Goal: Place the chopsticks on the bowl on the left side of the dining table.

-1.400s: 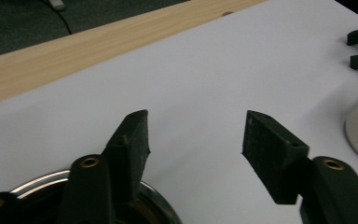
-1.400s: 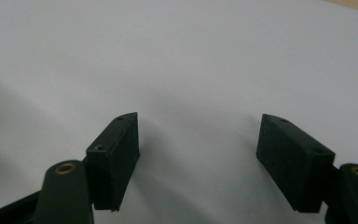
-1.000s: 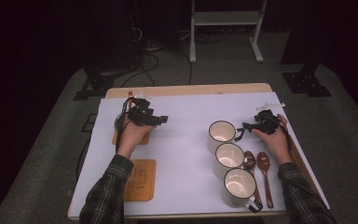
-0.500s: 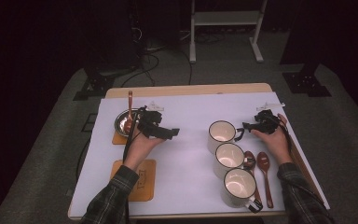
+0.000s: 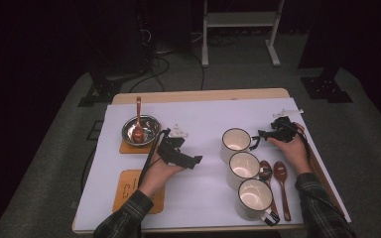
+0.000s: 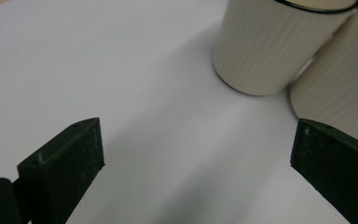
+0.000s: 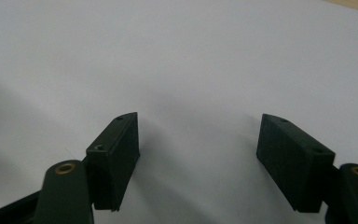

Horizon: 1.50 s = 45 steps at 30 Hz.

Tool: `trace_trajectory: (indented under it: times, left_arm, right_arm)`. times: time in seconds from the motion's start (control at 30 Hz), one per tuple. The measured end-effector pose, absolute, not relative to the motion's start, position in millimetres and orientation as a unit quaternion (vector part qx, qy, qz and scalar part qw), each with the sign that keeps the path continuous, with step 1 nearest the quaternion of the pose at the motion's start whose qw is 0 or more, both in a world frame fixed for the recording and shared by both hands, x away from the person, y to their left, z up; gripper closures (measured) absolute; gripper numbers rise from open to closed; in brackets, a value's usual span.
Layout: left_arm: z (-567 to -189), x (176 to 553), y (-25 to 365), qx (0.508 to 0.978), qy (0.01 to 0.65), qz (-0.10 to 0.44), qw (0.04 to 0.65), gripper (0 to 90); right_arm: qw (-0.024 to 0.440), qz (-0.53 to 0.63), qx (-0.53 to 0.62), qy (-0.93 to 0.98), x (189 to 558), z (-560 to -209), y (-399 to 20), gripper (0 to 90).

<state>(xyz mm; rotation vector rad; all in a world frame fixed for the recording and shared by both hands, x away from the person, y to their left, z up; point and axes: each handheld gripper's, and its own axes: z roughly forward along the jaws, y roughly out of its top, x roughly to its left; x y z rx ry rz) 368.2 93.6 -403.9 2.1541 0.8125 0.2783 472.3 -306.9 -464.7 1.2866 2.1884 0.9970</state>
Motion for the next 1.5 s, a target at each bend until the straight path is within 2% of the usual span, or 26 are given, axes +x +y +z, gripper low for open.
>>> trace_trajectory:
  times: [0.57, 0.7, 0.73, 0.8, 1.0, 1.07, 1.5]
  left_arm:
    - [-440, 336, 71, 0.875, 0.298, 0.100, 0.367, 0.9]
    - [-446, 334, 67, 0.881, 0.294, 0.101, 0.357, 0.9]
    - [-449, 332, 63, 0.881, 0.294, 0.105, 0.356, 0.9]
    - [-450, 330, 61, 0.883, 0.289, 0.112, 0.353, 0.9]
    - [-458, 328, 54, 0.887, 0.287, 0.108, 0.345, 0.9]
    - [-461, 325, 50, 0.888, 0.282, 0.125, 0.341, 0.0]
    - [-465, 321, 52, 0.878, 0.287, 0.131, 0.360, 0.0]
  right_arm:
    - [0.208, 0.356, 0.460, 0.786, 472, -464, -306, 28.9]
    - [0.208, 0.352, 0.463, 0.787, 471, -463, -305, 31.4]
    - [0.203, 0.348, 0.465, 0.788, 470, -460, -304, 35.8]
    - [0.201, 0.346, 0.466, 0.789, 469, -459, -304, 37.4]
    - [0.204, 0.356, 0.466, 0.784, 463, -451, -305, 38.0]
    - [0.206, 0.359, 0.466, 0.782, 460, -447, -306, 38.1]
    - [0.212, 0.366, 0.475, 0.771, 435, -426, -318, 39.1]
